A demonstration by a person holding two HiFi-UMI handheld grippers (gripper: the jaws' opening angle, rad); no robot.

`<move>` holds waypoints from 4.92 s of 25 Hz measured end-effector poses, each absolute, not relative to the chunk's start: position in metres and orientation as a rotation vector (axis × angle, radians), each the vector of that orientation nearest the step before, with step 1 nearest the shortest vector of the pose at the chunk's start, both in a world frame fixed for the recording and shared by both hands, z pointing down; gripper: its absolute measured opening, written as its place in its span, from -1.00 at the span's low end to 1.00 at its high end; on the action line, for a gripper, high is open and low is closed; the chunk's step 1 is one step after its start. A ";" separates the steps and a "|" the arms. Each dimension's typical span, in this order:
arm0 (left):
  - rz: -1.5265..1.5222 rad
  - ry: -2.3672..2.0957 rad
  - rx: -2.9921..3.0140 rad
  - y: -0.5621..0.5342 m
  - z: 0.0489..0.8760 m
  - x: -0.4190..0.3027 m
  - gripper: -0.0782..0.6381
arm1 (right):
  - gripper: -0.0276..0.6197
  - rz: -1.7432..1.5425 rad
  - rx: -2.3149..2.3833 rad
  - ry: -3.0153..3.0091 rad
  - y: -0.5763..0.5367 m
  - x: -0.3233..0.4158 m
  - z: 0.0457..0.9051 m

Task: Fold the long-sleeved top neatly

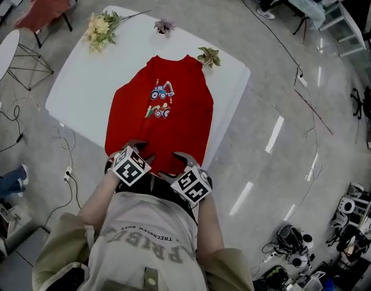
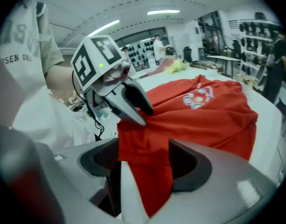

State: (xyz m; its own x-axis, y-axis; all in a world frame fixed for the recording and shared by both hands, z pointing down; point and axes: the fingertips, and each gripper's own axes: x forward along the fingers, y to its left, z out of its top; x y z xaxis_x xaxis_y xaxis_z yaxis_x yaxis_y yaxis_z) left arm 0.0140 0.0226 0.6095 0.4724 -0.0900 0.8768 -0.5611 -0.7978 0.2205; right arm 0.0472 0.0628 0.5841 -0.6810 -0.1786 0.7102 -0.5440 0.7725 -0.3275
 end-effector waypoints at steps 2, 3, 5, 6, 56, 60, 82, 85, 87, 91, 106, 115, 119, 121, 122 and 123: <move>1.226 -0.624 2.208 0.027 0.608 0.010 -0.28 | 0.11 0.636 0.406 -2.279 0.081 0.034 0.592; 1.197 -0.664 2.197 0.027 0.606 0.007 -0.28 | 0.11 0.597 0.367 -2.264 0.087 0.031 0.598; 1.172 -0.736 2.178 0.029 0.601 0.000 -0.28 | -0.18 0.512 0.332 -2.228 0.093 0.032 0.608; 1.171 -0.772 2.169 0.030 0.598 -0.005 -0.29 | -0.28 0.476 0.333 -2.225 0.093 0.033 0.608; 1.121 -0.784 2.041 0.045 0.632 0.030 -0.29 | 0.03 0.420 0.499 -2.166 -0.163 0.063 0.637; 1.056 -0.851 2.113 0.044 0.619 0.029 -0.17 | 0.12 0.353 0.563 -2.255 -0.162 0.066 0.603; 1.202 -0.869 2.060 0.150 0.665 -0.176 -0.04 | 0.12 0.742 0.712 -2.230 0.136 -0.101 0.613; 1.153 -0.807 2.102 0.146 0.681 -0.174 -0.04 | 0.11 0.785 0.798 -2.170 0.146 -0.110 0.633; 1.129 -0.764 2.130 0.140 0.692 -0.168 -0.04 | 0.11 0.830 0.862 -2.132 0.148 -0.110 0.649; 1.128 -0.662 2.176 0.128 0.707 -0.155 -0.04 | 0.11 0.865 0.954 -2.066 0.143 -0.100 0.669; 0.918 -0.669 2.295 0.124 0.630 -0.149 -0.66 | 0.11 0.842 0.948 -2.171 0.155 -0.080 0.644; 0.908 -0.737 2.305 0.136 0.558 -0.145 -0.66 | 0.06 0.876 0.625 -2.403 0.160 -0.104 0.594; 0.839 -0.762 2.244 0.141 0.548 -0.141 -0.66 | -0.23 0.923 0.561 -2.477 0.156 -0.110 0.580; 0.791 -0.774 2.218 0.140 0.544 -0.136 -0.66 | -0.46 0.914 0.565 -2.502 0.149 -0.104 0.572; 0.768 -0.779 2.207 0.139 0.541 -0.132 -0.66 | -0.60 0.907 0.567 -2.512 0.145 -0.099 0.567; 0.742 -0.783 2.198 0.137 0.538 -0.128 -0.66 | -0.74 0.897 0.565 -2.521 0.140 -0.092 0.562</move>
State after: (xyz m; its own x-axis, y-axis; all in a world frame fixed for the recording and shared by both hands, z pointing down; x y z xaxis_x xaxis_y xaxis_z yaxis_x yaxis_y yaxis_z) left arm -0.1284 0.1370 0.5384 0.6566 -0.3140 0.6858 -0.7015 -0.5883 0.4023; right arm -0.0924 0.1405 0.5616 -0.8365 -0.2354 0.4948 -0.4949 0.7120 -0.4981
